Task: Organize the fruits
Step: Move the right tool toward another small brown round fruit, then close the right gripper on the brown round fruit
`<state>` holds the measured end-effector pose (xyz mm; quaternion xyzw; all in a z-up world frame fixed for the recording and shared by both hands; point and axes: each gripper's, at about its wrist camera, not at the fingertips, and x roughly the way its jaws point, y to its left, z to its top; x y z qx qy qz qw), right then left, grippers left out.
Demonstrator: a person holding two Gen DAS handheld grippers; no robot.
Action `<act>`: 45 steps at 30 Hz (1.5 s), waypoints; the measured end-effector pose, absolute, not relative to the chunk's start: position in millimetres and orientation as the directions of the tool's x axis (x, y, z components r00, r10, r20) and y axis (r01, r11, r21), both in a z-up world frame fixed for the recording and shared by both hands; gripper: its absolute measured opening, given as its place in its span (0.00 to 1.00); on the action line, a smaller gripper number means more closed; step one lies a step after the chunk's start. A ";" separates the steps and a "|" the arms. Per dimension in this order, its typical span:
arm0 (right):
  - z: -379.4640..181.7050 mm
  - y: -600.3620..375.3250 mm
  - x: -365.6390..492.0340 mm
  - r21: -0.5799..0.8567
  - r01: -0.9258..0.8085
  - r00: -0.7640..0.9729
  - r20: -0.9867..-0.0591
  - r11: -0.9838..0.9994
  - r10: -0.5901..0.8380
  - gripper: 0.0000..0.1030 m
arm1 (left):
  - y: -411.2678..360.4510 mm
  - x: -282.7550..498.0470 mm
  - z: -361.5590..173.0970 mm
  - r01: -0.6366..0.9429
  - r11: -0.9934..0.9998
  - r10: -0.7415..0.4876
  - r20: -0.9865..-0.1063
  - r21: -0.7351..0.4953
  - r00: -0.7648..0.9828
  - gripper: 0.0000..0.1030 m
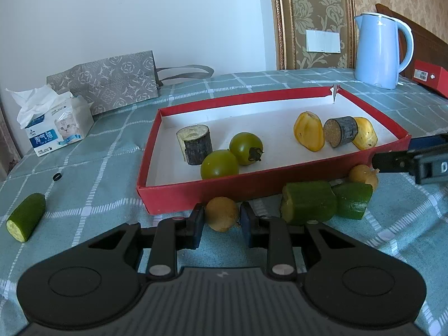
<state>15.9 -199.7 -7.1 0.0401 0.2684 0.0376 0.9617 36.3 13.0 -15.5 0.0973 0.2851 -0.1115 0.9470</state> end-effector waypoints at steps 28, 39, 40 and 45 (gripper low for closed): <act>-15.9 -162.6 10.6 0.011 -0.101 0.842 -0.532 0.995 0.091 0.82 | 14.6 37.0 -15.7 0.267 0.957 -0.157 -0.562 0.117 0.812 0.26; -17.5 -143.6 18.8 -0.100 -0.094 0.841 -0.540 0.991 0.025 0.74 | 14.4 37.0 -15.8 0.267 0.957 -0.158 -0.562 0.117 0.812 0.26; -17.5 -142.7 16.6 -0.110 -0.099 0.845 -0.534 0.989 0.025 0.65 | 14.2 36.9 -15.8 0.266 0.957 -0.157 -0.562 0.117 0.812 0.26; -17.1 -137.7 15.5 -0.140 -0.118 0.850 -0.526 0.983 0.027 0.63 | 13.3 36.5 -16.1 0.266 0.957 -0.157 -0.562 0.117 0.812 0.26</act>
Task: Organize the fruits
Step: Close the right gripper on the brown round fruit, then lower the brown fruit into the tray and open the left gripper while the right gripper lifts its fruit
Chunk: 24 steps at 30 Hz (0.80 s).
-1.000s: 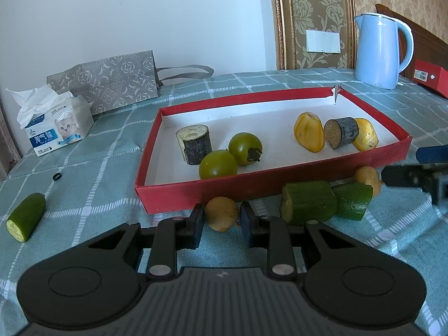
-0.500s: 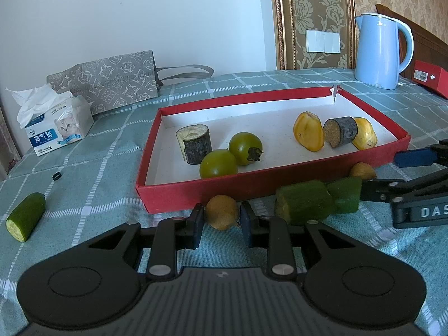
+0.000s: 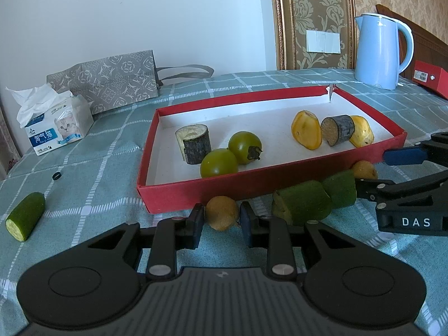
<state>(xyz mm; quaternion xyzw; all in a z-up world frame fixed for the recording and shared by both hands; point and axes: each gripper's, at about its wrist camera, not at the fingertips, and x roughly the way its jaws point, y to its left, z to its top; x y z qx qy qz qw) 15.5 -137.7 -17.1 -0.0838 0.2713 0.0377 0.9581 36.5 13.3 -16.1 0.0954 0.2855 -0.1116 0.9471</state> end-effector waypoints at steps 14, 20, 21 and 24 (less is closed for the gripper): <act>-16.0 -143.7 12.9 -0.113 -0.143 0.849 -0.525 0.983 0.063 0.26 | 15.8 35.6 -16.5 0.261 0.961 -0.166 -0.560 0.093 0.811 0.24; -16.1 -149.4 11.5 -0.089 -0.131 0.846 -0.529 0.987 0.064 0.26 | 16.7 33.0 -16.1 0.264 0.961 -0.172 -0.555 0.089 0.814 0.25; -16.2 -149.0 11.5 -0.091 -0.131 0.846 -0.530 0.987 0.063 0.26 | 16.6 31.4 -16.0 0.263 0.960 -0.171 -0.553 0.091 0.816 0.25; -16.3 -148.1 10.0 -0.098 -0.131 0.847 -0.528 0.987 0.059 0.26 | 20.0 24.1 -13.0 0.253 0.964 -0.172 -0.529 0.083 0.831 0.25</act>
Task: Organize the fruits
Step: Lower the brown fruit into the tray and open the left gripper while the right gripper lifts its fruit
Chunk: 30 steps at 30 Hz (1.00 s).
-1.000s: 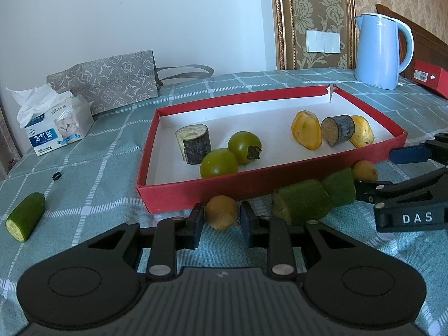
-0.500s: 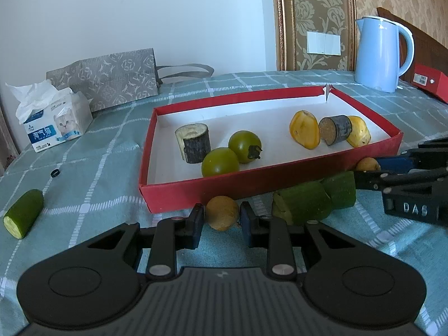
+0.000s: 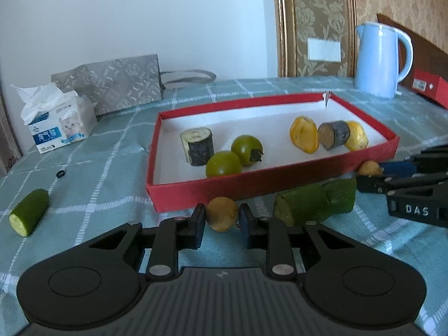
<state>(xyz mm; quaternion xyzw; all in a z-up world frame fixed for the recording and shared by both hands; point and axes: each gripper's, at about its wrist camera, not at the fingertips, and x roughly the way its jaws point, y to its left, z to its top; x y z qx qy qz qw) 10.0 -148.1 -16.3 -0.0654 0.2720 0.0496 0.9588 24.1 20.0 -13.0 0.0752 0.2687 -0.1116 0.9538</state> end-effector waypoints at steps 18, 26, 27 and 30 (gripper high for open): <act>-17.0 -144.5 5.1 -0.127 -0.138 0.849 -0.525 0.982 0.051 0.26 | -16.6 58.7 26.3 0.299 0.954 -0.252 -0.476 0.022 0.842 0.25; -17.0 -144.7 4.9 -0.131 -0.139 0.850 -0.525 0.982 0.050 0.26 | -55.7 99.5 9.8 0.297 0.952 -0.213 -0.538 0.074 0.816 0.25; -17.0 -144.6 4.9 -0.131 -0.139 0.850 -0.525 0.982 0.050 0.26 | -58.0 102.8 7.3 0.303 0.950 -0.217 -0.536 0.076 0.816 0.25; -17.0 -143.3 5.0 -0.135 -0.139 0.850 -0.524 0.981 0.048 0.26 | -67.2 106.1 4.4 0.302 0.945 -0.193 -0.530 0.125 0.825 0.24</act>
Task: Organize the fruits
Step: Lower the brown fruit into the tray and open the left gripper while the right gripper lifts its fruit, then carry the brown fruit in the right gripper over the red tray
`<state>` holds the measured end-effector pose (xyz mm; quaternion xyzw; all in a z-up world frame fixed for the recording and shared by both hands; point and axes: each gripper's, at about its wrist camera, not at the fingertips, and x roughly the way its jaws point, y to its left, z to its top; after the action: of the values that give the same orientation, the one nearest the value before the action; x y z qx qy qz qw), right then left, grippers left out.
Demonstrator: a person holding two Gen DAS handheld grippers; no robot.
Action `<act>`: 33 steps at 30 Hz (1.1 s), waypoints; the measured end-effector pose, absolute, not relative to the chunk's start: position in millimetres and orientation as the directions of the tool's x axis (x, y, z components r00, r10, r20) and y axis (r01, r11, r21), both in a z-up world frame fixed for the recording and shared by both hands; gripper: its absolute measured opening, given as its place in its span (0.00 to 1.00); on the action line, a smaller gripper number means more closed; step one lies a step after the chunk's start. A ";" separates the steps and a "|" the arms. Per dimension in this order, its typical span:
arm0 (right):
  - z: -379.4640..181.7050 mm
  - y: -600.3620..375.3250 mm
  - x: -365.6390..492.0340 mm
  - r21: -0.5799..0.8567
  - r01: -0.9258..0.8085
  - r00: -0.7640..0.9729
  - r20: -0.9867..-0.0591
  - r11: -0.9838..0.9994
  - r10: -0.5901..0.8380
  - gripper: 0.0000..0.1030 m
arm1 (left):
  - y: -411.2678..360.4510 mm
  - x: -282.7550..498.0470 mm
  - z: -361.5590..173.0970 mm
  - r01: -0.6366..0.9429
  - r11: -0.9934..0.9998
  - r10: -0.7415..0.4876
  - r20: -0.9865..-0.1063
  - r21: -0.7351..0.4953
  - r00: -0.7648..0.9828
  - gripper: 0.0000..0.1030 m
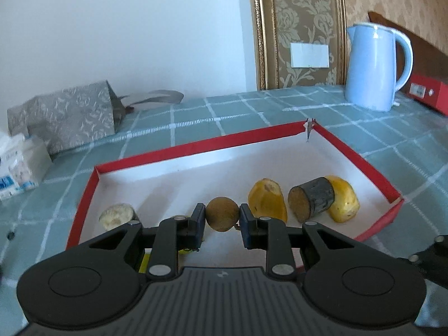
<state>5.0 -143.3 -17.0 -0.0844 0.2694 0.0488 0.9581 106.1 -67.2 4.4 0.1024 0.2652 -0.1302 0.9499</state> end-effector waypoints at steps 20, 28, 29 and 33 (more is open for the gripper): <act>-17.0 -142.6 4.9 -0.139 -0.142 0.850 -0.524 0.980 0.049 0.26 | -44.8 84.9 8.4 0.197 0.970 -0.124 -0.409 0.142 0.904 0.70; -17.0 -142.6 5.0 -0.136 -0.142 0.850 -0.525 0.980 0.050 0.26 | 6.8 76.3 15.8 0.004 1.000 0.003 -0.411 0.015 0.912 0.75; -16.9 -142.6 4.8 -0.136 -0.142 0.850 -0.524 0.981 0.051 0.26 | 11.8 74.4 15.6 -0.012 1.000 0.014 -0.413 0.008 0.911 0.75; -16.6 -145.8 4.1 -0.120 -0.139 0.849 -0.525 0.983 0.056 0.26 | 31.1 64.8 13.6 -0.069 0.997 0.053 -0.422 -0.022 0.905 0.77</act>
<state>4.1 -145.8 -16.6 -0.0767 0.2697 0.0507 0.9586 64.8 31.1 13.6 -0.0181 0.2158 0.0314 0.9758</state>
